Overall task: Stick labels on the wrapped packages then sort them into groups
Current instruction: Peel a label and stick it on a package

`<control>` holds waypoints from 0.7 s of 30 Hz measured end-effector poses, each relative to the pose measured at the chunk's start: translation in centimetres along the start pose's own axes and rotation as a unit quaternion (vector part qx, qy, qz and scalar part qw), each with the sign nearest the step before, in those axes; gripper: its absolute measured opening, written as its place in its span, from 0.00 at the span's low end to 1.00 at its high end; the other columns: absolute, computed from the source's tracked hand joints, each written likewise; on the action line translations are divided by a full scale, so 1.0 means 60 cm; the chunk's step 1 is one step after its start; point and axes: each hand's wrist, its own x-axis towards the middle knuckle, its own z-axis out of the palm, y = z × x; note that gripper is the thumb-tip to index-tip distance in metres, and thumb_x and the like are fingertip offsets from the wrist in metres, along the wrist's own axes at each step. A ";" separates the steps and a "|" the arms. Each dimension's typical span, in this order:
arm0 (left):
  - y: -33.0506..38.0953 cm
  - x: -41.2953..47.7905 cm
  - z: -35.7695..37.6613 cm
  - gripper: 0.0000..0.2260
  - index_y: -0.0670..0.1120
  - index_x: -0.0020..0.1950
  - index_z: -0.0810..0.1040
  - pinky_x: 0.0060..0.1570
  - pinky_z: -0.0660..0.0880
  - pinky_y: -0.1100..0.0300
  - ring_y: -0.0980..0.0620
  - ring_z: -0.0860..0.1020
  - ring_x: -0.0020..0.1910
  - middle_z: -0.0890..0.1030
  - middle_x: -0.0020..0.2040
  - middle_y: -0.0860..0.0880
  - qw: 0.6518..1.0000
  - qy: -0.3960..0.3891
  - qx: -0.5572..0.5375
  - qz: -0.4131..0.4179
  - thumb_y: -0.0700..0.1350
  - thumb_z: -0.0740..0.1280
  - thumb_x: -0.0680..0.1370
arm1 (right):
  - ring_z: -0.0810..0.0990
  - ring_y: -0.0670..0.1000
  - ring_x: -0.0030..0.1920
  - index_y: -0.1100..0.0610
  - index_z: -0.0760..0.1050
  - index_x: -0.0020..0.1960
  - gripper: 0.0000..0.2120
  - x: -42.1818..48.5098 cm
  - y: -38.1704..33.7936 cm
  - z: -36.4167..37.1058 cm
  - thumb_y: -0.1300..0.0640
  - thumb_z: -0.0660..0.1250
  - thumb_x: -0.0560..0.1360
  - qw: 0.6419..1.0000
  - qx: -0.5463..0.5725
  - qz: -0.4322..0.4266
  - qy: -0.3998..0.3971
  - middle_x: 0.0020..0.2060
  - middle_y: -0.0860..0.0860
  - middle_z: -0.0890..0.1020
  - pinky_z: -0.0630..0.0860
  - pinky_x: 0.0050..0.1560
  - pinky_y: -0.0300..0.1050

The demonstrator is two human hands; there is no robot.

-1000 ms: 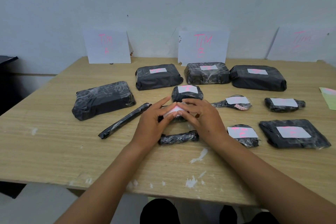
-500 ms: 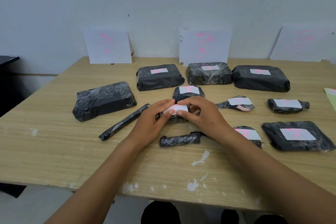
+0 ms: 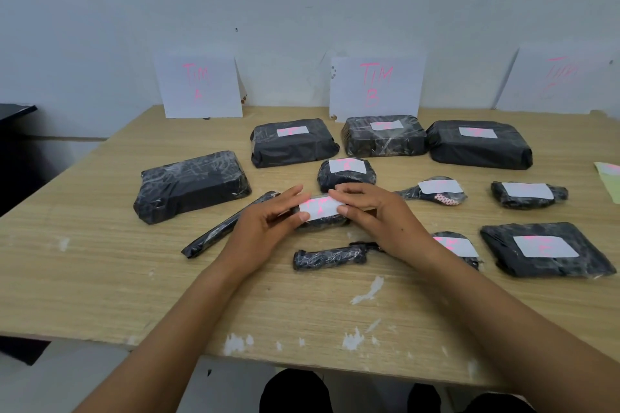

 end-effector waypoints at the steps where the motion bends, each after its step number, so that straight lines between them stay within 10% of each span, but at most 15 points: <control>1: -0.001 -0.002 0.001 0.17 0.51 0.64 0.77 0.64 0.65 0.71 0.66 0.69 0.66 0.73 0.67 0.55 1.000 0.017 0.003 0.005 0.45 0.69 0.74 | 0.73 0.37 0.62 0.50 0.78 0.62 0.15 -0.002 0.000 -0.002 0.58 0.68 0.76 1.000 0.008 0.003 0.006 0.61 0.42 0.77 0.66 0.64 0.28; 13: 0.006 -0.001 -0.009 0.19 0.54 0.66 0.75 0.66 0.70 0.57 0.62 0.72 0.63 0.76 0.64 0.57 0.981 0.045 0.188 0.028 0.50 0.69 0.75 | 0.78 0.44 0.52 0.48 0.75 0.66 0.16 -0.007 -0.006 0.001 0.52 0.64 0.78 0.988 -0.150 -0.017 0.035 0.65 0.45 0.74 0.74 0.59 0.42; 21: 0.042 0.008 0.019 0.17 0.52 0.65 0.76 0.64 0.69 0.61 0.59 0.73 0.63 0.77 0.63 0.55 0.970 0.064 0.230 0.047 0.49 0.69 0.76 | 0.71 0.45 0.66 0.48 0.73 0.67 0.17 -0.011 -0.019 -0.011 0.50 0.63 0.79 0.983 -0.180 -0.029 0.029 0.67 0.44 0.73 0.71 0.65 0.49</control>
